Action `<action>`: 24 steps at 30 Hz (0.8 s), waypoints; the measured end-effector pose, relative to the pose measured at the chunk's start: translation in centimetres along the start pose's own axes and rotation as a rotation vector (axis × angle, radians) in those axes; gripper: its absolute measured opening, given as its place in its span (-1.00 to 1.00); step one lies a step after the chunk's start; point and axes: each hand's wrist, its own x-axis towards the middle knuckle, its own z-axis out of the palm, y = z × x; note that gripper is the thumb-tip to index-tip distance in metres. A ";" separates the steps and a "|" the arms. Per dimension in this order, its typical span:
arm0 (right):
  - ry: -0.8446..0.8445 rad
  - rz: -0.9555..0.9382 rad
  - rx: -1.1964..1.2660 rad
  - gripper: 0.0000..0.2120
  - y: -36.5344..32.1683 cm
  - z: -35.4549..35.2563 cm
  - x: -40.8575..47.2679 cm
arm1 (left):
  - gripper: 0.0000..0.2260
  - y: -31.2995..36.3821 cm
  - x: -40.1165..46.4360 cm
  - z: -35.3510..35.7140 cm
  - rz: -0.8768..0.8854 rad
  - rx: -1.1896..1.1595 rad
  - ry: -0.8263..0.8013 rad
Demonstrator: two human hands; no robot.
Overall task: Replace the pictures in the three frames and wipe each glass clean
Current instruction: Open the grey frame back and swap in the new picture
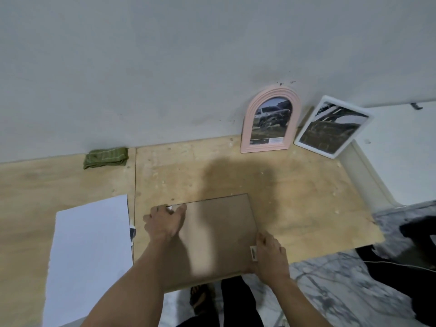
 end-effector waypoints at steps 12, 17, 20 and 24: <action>0.049 0.066 0.098 -0.02 -0.5 -0.3 -1.4 | -0.55 0.9 -1.6 -0.1 -0.207 -0.399 0.078; 0.135 0.124 0.208 0.02 -0.9 0.3 -2.3 | -0.51 1.1 -1.9 -0.6 -0.213 -0.407 0.088; 0.161 0.126 0.275 -0.11 -0.9 0.5 -2.1 | -0.51 1.3 -2.2 -1.0 -0.211 -0.431 0.071; 0.081 0.177 0.648 -0.50 -0.3 -0.6 -1.3 | -0.47 0.9 -2.1 -1.4 -0.153 -0.441 0.002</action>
